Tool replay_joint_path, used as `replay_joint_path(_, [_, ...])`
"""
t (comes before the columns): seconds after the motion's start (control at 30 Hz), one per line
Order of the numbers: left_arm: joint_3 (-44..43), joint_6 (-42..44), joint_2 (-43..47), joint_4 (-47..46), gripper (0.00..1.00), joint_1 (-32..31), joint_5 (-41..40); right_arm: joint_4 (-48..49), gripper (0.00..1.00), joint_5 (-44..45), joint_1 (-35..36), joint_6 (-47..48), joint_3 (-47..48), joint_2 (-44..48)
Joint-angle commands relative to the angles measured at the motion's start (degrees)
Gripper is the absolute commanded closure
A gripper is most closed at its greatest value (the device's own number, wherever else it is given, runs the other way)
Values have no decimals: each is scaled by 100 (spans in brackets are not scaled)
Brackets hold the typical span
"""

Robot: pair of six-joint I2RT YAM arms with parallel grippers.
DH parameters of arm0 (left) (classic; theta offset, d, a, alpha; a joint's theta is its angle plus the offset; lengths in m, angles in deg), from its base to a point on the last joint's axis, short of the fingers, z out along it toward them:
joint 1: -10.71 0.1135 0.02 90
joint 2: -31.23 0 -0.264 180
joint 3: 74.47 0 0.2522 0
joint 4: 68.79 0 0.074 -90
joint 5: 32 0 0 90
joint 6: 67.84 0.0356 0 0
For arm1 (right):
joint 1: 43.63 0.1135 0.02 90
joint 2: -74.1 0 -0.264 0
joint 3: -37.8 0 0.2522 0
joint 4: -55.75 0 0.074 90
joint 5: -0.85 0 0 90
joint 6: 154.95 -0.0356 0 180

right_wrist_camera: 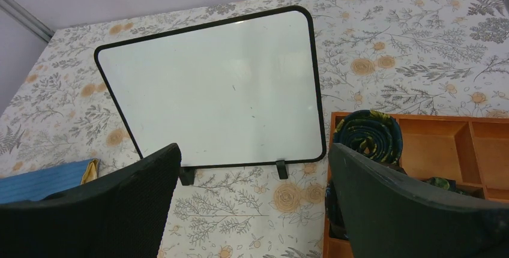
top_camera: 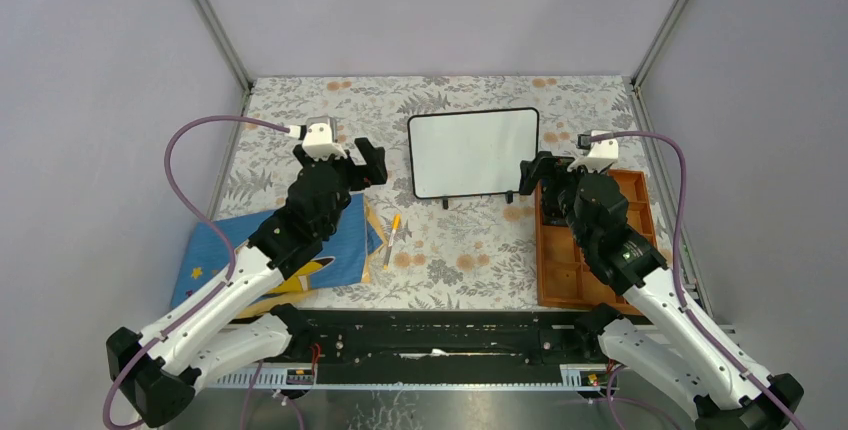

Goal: Write a sentence on the whiteboard
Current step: Move the whiteboard stand to the center of the board.

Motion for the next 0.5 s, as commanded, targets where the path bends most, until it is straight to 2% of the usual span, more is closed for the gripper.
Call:
replay_joint_path(0.0, [3,-40,66,-384,1,-53,-269,67,0,-90,-47,63,71,53])
replay_joint_path(0.2, [184,83,259,-605,1,-64,-171,-129,1,-415,-24,149,221,-59])
replay_joint_path(0.3, [189,137,279,-618,1,-63,-106,-295,5,-441,100,121,362,-162])
replay_joint_path(0.47, [271,278,417,-673,1,-63,-60,-526,8,-221,756,16,624,-506])
